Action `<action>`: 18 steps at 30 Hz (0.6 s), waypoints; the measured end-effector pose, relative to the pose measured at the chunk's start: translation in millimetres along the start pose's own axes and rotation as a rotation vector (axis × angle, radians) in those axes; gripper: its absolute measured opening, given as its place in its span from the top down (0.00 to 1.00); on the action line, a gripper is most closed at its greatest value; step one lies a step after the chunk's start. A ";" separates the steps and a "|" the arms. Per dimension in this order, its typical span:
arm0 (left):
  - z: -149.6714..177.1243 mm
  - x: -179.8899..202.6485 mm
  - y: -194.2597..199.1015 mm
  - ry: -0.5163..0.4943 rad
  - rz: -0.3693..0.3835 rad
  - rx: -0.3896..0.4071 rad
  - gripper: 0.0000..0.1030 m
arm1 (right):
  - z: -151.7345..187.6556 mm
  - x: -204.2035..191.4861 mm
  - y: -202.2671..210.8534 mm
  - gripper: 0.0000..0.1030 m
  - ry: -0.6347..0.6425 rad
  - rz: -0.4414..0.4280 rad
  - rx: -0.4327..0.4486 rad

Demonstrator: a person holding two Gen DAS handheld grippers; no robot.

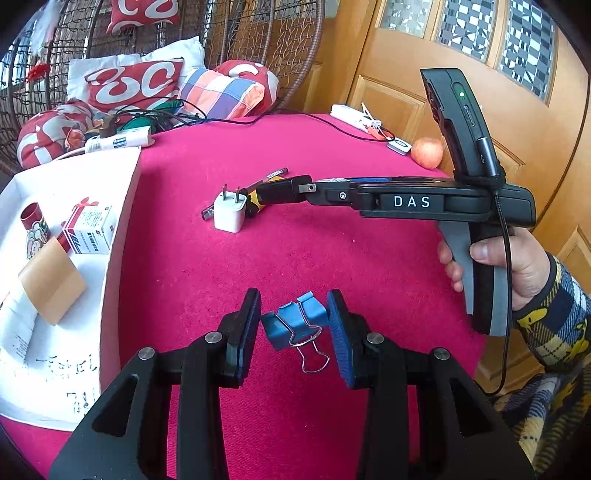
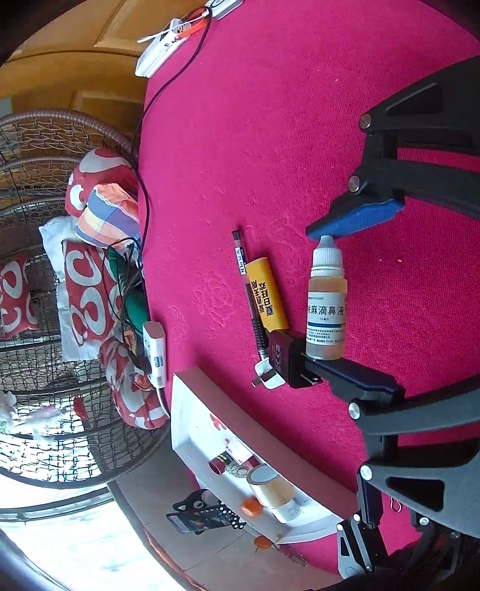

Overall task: Organize rigid objects
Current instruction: 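Lift the binder clip and dropper bottle toward the white tray with both grippers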

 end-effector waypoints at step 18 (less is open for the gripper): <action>-21.5 -18.3 44.2 0.024 -0.047 0.142 0.65 | -9.1 -5.3 10.8 0.38 -0.041 -0.051 0.036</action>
Point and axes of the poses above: each gripper's, at about its wrist camera, not at the fingertips, and y roughly against the way its jaws point, x to its right, z to its underside, the point moved 6 cm from there along -y, roughly the way its jaws point, and after that the axes turned 1 degree about -x, right-handed, at the moved point
